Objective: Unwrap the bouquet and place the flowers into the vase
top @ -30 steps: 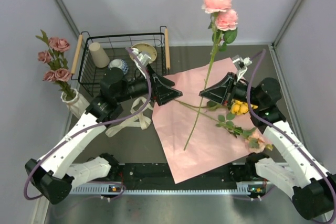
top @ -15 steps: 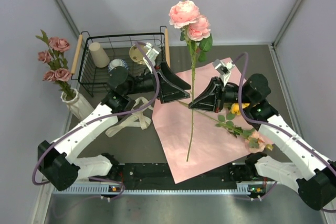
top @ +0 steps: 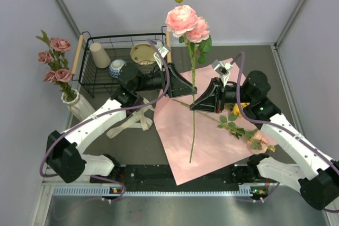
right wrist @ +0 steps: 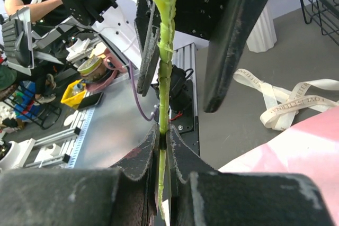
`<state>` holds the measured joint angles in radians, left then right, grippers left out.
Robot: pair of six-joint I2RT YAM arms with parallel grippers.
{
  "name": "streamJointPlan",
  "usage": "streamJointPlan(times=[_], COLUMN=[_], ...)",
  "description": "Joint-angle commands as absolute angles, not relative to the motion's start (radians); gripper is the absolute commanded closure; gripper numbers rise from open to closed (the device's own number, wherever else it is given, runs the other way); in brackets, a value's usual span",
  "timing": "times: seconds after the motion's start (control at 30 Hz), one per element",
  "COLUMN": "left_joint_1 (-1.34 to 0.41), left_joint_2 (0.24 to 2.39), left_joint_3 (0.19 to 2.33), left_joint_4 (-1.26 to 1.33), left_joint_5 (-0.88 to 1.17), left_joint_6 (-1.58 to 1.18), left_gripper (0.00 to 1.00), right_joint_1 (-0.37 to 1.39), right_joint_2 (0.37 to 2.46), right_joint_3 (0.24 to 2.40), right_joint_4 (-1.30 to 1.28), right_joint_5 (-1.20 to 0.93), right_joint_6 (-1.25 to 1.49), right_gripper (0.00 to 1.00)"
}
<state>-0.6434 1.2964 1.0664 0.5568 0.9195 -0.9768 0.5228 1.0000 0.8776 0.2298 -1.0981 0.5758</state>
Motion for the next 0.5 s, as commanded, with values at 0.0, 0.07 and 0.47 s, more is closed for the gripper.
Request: streamJointPlan(times=[0.0, 0.07, 0.47], left_joint_1=[-0.646, -0.646, -0.643], left_joint_2=[1.315, 1.318, 1.284], left_joint_3=[1.141, 1.147, 1.161], left_joint_4=[0.604, 0.583, 0.439], left_joint_5=[0.951, 0.954, 0.914], left_joint_6=[-0.991, -0.968, -0.842], left_gripper=[0.64, 0.67, 1.0], right_joint_1=[0.538, 0.537, 0.546], right_joint_2=[0.994, 0.994, 1.0], right_joint_3=[0.939, 0.939, 0.963], right_joint_4=[0.187, 0.161, 0.029], right_joint_5=[-1.109, -1.101, -1.055], right_joint_6=[0.486, 0.462, 0.379], right_gripper=[1.0, 1.0, 1.0])
